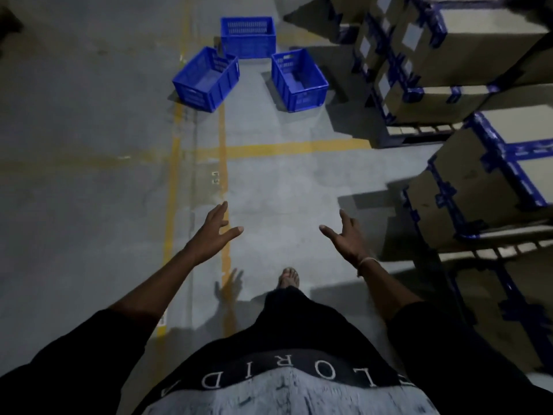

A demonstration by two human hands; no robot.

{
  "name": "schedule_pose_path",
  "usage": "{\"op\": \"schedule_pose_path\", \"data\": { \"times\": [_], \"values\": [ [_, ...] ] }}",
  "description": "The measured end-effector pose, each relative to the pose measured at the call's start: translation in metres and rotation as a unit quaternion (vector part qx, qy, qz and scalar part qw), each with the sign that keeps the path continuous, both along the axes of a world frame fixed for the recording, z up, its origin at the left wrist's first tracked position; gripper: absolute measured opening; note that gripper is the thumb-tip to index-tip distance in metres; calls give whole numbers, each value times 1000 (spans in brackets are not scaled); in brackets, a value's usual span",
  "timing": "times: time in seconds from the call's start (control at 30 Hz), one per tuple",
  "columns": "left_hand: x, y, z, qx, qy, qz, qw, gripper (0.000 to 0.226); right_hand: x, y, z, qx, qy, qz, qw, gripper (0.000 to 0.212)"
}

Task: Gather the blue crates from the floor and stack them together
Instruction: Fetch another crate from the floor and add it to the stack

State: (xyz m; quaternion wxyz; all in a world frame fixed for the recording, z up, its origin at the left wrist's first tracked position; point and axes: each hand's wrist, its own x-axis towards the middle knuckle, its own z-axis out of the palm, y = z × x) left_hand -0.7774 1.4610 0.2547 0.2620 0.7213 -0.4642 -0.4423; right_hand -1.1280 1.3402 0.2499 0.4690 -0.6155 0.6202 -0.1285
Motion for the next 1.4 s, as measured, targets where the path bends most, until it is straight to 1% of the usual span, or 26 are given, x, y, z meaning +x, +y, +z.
{"op": "schedule_pose_path", "data": {
  "times": [0.13,0.23,0.43,0.6,0.73,0.8,0.97,1.03,1.1,1.27,1.4],
  "values": [
    [21,-99,20,-12,-1,-7,1000,91,24,-104,12,4,-1,7,1000,92],
    [35,-166,28,-25,-1,11,1000,90,44,-176,20,1,0,12,1000,94],
    [67,-281,25,-17,14,18,1000,93,90,-296,30,-6,5,23,1000,94],
    [120,-395,13,-23,21,17,999,90,140,-403,20,-9,1,17,1000,93],
    [177,-501,5,-41,19,20,999,86,191,-492,10,-14,3,1,1000,92],
    [207,-551,8,-21,26,22,999,87,218,-532,12,-5,5,-23,1000,91],
    [278,-674,16,-21,0,-48,999,91,281,-630,15,-9,9,-46,999,93],
    [299,-715,20,0,-6,-69,998,91,301,-660,15,-1,-2,-65,998,93],
    [318,-757,21,-8,-7,-85,996,92,320,-690,15,-3,-17,-78,997,91],
    [355,-866,13,2,-10,-114,993,95,350,-777,7,12,-5,-104,994,90],
    [377,-967,5,-1,-10,-123,992,93,365,-862,-4,14,-8,-128,992,91]
  ]
}}
